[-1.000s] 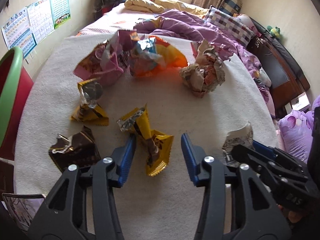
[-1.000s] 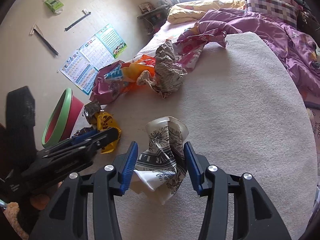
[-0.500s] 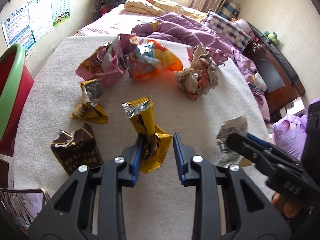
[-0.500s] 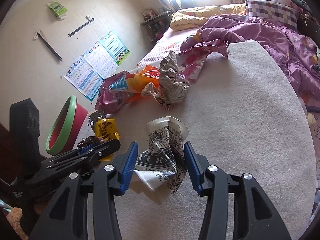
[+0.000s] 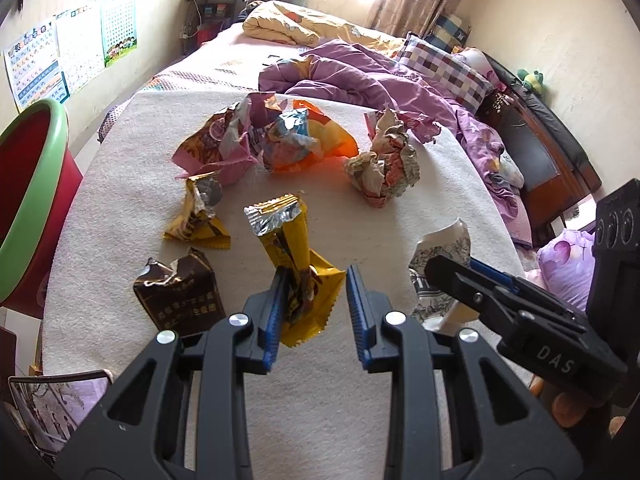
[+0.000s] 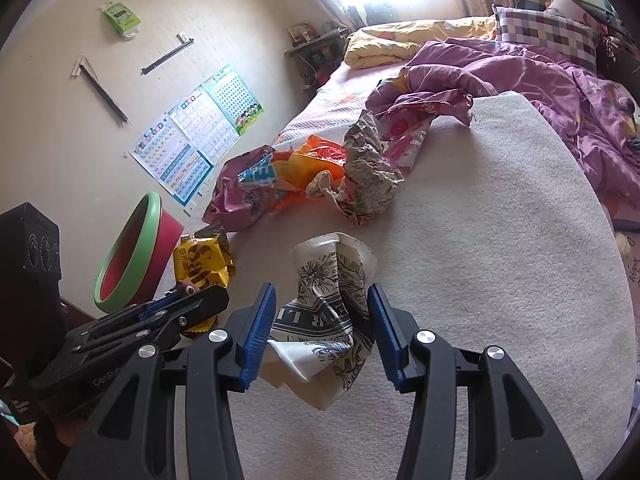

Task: Collect trash
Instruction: 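Carry the yellow wrapper and white paper toward the red bucket with both tools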

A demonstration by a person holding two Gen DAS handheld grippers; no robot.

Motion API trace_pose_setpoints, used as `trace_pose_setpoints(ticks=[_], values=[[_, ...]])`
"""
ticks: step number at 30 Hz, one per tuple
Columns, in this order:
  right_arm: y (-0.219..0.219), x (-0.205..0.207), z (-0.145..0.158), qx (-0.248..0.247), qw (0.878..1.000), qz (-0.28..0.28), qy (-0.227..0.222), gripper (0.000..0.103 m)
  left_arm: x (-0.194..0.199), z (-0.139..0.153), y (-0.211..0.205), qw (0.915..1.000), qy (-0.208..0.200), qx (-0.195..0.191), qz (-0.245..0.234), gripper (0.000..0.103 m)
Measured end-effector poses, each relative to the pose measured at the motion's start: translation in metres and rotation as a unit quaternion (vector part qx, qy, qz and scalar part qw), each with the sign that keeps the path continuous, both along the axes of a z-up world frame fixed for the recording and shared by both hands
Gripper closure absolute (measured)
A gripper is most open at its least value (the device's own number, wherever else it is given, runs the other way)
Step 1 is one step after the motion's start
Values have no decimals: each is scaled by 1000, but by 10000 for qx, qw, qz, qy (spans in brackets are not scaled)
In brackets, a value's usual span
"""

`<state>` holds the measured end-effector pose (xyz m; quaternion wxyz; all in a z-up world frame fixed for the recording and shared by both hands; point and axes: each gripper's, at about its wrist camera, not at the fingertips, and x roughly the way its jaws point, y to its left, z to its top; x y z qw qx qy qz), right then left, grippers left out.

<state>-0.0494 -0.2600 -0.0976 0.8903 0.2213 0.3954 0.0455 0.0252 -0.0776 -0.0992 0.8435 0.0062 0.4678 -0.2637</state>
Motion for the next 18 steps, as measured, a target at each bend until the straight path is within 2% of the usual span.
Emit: trace_pose_setpoints(ticks=[18], values=[[41,10,12,-174,9998,34,-55,56,6,12,42,9998,-104,-171,-15,75]])
